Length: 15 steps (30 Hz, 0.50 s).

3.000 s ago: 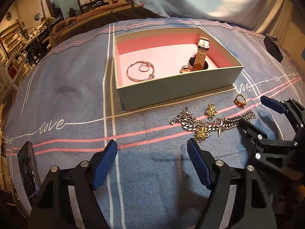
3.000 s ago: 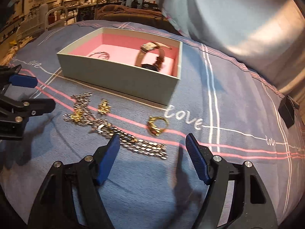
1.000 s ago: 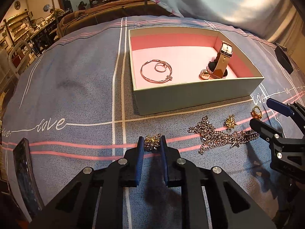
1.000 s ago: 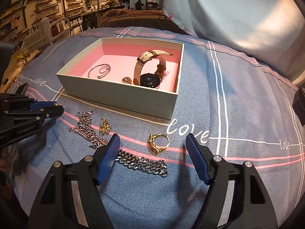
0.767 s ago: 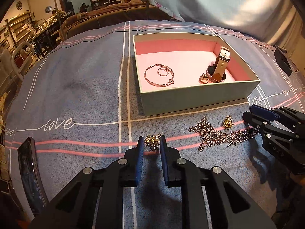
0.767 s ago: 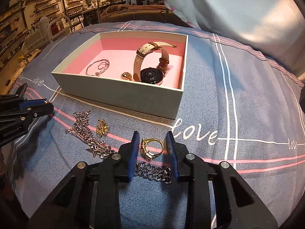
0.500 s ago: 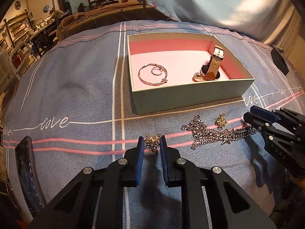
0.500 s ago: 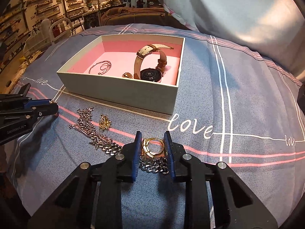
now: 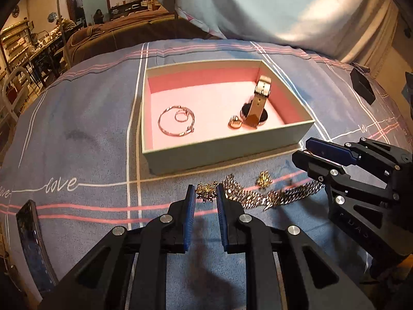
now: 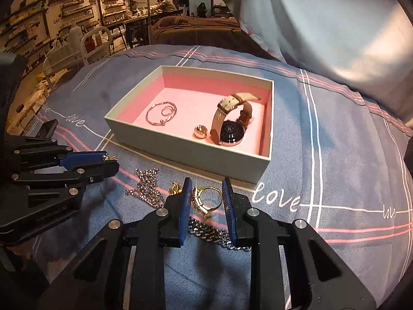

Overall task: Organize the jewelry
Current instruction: 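Lower the ring and earring into the box and open both tools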

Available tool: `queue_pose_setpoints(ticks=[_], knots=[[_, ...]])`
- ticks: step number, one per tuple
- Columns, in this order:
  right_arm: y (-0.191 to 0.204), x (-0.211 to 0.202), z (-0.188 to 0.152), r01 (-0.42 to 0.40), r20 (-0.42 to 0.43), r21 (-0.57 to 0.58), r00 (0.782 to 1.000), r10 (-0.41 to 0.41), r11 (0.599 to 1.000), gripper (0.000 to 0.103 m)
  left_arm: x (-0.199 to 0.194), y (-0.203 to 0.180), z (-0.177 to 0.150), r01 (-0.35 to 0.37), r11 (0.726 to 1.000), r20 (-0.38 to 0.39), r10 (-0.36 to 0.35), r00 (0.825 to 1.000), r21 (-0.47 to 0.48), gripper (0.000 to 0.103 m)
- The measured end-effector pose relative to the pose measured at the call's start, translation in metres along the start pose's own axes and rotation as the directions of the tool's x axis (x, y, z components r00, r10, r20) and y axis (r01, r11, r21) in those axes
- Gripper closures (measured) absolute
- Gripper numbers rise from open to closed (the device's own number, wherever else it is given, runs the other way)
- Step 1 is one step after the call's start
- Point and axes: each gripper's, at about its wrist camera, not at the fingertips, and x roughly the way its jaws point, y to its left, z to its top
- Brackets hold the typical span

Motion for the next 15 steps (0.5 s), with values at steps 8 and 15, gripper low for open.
queue_pose_setpoints(ticks=[8,15], knots=[[-0.008,-0.006,0.075,0.021,0.087,-0.036,0.996,-0.018,0.999,0.078,-0.02,0.008,0.08,-0.011,0.999,0.125,0.016,0.992,-0.045,0.086],[-0.007,0.021,0.086,0.023,0.042,-0.037,0.999,-0.022,0.999,0.078,-0.001,0.019,0.106,-0.025,0.996,0.096,0.033,0.995,-0.091,0.086]])
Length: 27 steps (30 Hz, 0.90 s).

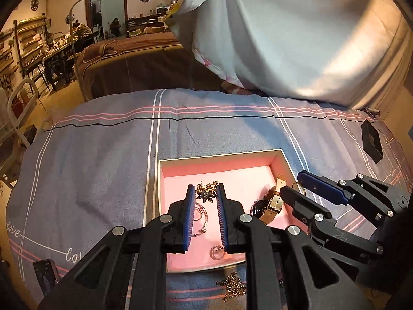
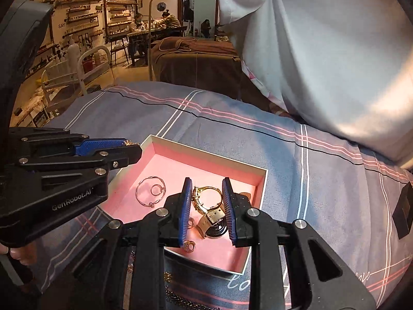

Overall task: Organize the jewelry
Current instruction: 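Lower the ring and earring into the box and open both tools, then withdraw both tools toward the silver chains beside the box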

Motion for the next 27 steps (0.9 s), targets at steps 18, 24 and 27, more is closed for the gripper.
queue_pose_setpoints(ticks=[18,24,27], knots=[[0.005,0.027,-0.022,0.012,-0.063,-0.011,0.998,-0.013,1.0,0.076,0.036,0.01,-0.015,-0.02,0.998,-0.091,0.015,0.996,-0.056,0.075],[-0.011,0.0,-0.044,0.09,-0.003,0.048,0.996,-0.09,0.995,0.035,0.011,0.012,-0.019,-0.021,0.999,-0.024,0.02,1.0,-0.045,0.022],[-0.021,-0.016,-0.072,0.113,-0.002,0.091,0.994,-0.114,0.989,0.034,0.001,0.012,-0.036,-0.021,1.0,-0.021,0.021,1.0,-0.019,0.019]])
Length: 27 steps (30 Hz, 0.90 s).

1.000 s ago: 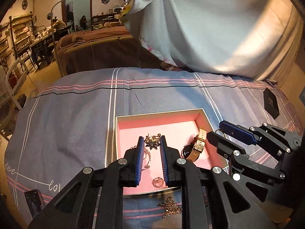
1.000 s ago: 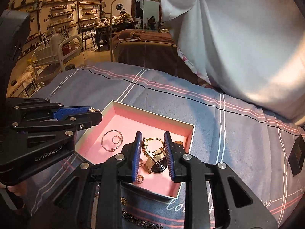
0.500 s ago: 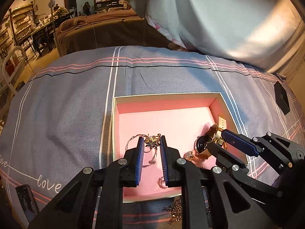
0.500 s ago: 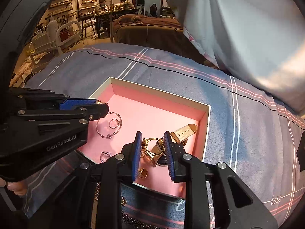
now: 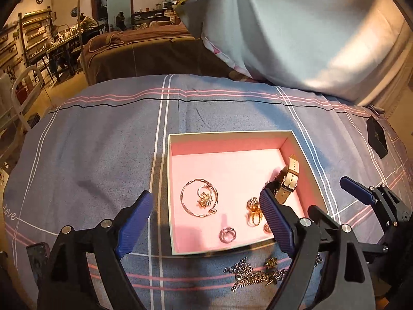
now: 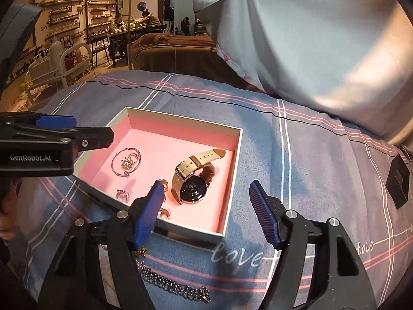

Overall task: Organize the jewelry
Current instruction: 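Withdraw both tools toward the silver chains beside the box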

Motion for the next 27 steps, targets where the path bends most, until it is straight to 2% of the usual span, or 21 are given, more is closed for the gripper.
queue_pose_setpoints(ticks=[4,8,9,12,14,18,20,22,25,27], knots=[[0.001,-0.004,-0.04,-0.041,-0.04,0.033,0.998,0.042,0.999,0.032,-0.007,0.0,-0.035,0.019,1.0,-0.036,-0.018,0.999,0.024,0.018],[0.04,0.008,-0.052,-0.092,-0.07,-0.077,0.994,0.087,0.993,0.032,-0.008,0.002,-0.059,-0.009,0.999,-0.065,0.012,0.998,0.044,0.018],[0.05,0.013,-0.052,-0.096,-0.074,-0.111,0.993,0.088,0.989,0.032,-0.008,0.003,-0.063,-0.007,0.999,-0.074,0.01,0.997,0.037,0.018],[0.064,0.029,-0.051,-0.034,-0.091,-0.181,0.996,0.018,0.983,0.032,-0.007,0.008,-0.071,-0.023,0.999,-0.09,0.026,0.996,0.04,0.018],[0.051,0.031,-0.052,0.024,-0.088,-0.166,0.995,-0.039,0.986,0.032,-0.006,0.008,-0.075,-0.026,0.998,-0.103,0.031,0.994,0.051,0.018],[-0.011,0.026,-0.059,0.136,-0.122,-0.013,0.983,-0.136,0.991,0.032,0.002,0.0,-0.085,-0.019,0.996,-0.126,0.03,0.992,0.091,0.018],[-0.037,0.016,-0.064,0.122,-0.125,0.058,0.986,-0.114,0.991,0.032,0.009,-0.01,-0.087,-0.005,0.994,-0.137,0.02,0.99,0.112,0.018],[-0.045,0.005,-0.069,0.097,-0.108,0.086,0.99,-0.088,0.992,0.03,0.017,-0.021,-0.088,0.005,0.991,-0.143,0.015,0.99,0.136,0.018],[-0.038,-0.004,-0.076,0.05,-0.09,0.077,0.995,-0.043,0.996,0.025,0.03,-0.035,-0.088,-0.004,0.986,-0.147,0.029,0.989,0.165,0.018],[-0.027,-0.004,-0.081,0.005,-0.091,0.07,0.996,0.001,0.998,0.025,0.04,-0.038,-0.089,-0.049,0.981,-0.161,0.08,0.984,0.185,0.018]])
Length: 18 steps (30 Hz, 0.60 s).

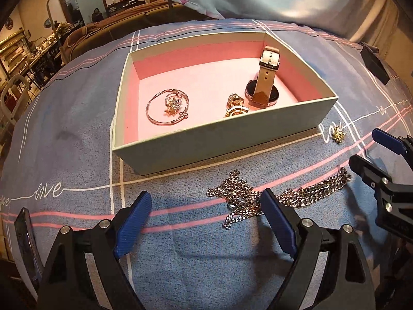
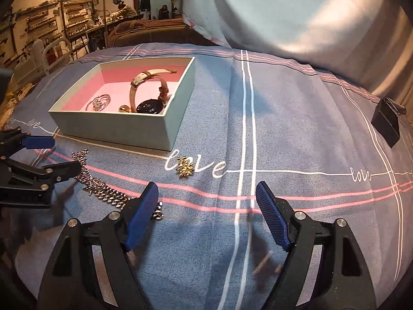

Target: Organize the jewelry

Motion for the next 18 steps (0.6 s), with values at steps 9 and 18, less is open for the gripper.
queue_pose_setpoints(ticks=[9,18], knots=[[0.044,0.01,-0.012,-0.098,-0.051,-0.079,0.994,0.095,0.992,0.037,-0.009,0.05,-0.021,-0.087,0.992,-0.017,0.086,0.996,-0.092,0.014],[0.025,-0.013,0.009,-0.115,-0.015,-0.055,0.993,0.114,0.992,0.094,-0.016,0.012,-0.024,0.072,0.994,-0.005,-0.072,0.997,0.087,0.014]])
